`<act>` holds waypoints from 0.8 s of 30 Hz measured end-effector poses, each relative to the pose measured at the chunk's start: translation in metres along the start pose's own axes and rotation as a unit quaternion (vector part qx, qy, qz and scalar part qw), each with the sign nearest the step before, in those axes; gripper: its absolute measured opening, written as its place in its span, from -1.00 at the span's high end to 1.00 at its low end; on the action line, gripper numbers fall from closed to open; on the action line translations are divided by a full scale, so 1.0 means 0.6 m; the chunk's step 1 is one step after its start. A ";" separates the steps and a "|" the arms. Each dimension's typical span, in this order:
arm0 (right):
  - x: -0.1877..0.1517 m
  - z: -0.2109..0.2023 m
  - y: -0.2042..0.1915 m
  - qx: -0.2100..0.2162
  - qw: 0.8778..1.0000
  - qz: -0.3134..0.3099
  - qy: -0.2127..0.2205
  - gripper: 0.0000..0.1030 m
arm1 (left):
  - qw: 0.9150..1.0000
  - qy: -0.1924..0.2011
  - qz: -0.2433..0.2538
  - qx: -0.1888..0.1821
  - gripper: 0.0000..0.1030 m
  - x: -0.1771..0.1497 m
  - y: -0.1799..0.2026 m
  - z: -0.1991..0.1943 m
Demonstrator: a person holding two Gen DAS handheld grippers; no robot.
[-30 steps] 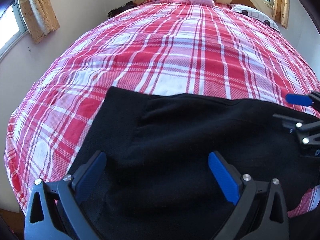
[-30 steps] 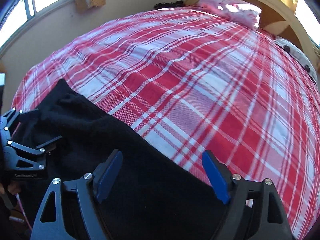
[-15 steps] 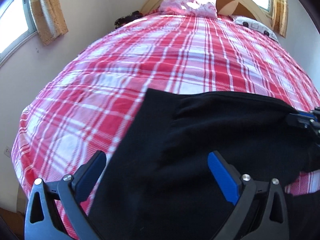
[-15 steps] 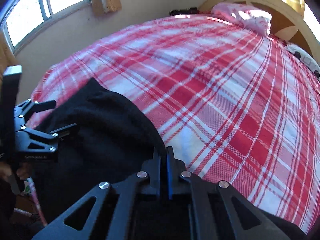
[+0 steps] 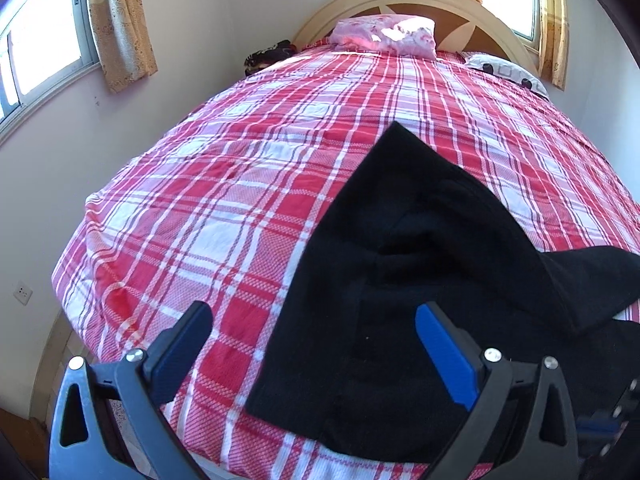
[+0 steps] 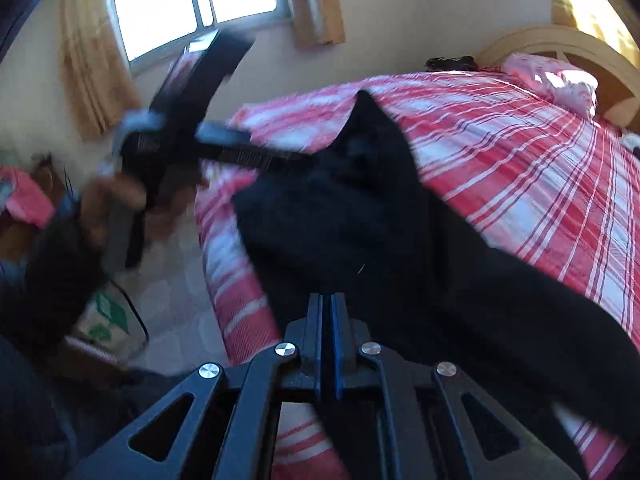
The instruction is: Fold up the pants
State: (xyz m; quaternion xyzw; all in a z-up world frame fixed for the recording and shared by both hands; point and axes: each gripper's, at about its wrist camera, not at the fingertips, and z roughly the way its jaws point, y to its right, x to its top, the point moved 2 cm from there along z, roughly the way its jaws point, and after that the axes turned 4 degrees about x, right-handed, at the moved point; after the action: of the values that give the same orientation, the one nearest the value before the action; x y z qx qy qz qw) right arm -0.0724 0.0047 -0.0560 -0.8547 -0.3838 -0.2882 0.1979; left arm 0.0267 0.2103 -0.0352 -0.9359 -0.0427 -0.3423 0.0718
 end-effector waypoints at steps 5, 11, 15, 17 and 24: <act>-0.012 -0.007 0.006 -0.023 0.998 0.052 0.036 0.91 | 1.000 0.012 -0.011 -0.027 -1.00 0.021 0.005 -0.014; 0.048 -0.030 0.132 0.007 0.973 0.202 0.111 0.16 | 0.999 0.017 -0.007 -0.026 -1.00 0.052 0.025 -0.008; 0.074 0.013 0.195 0.028 0.960 0.254 0.116 -0.54 | 1.000 0.010 0.003 -0.022 -1.00 0.040 0.027 0.001; 0.085 0.041 0.209 0.022 0.960 0.260 0.097 -0.54 | 1.000 0.008 0.004 -0.012 -1.00 0.035 0.022 0.005; 0.119 0.149 0.214 0.016 0.973 0.227 0.027 0.90 | 1.000 0.008 -0.016 0.007 -1.00 0.028 -0.028 0.001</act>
State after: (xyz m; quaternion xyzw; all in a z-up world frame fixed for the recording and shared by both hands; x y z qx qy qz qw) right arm 0.0957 0.0128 -0.0924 -0.9081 -0.1786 -0.2525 0.2821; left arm 0.0379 0.2276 -0.0231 -0.9319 -0.0589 -0.3505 0.0731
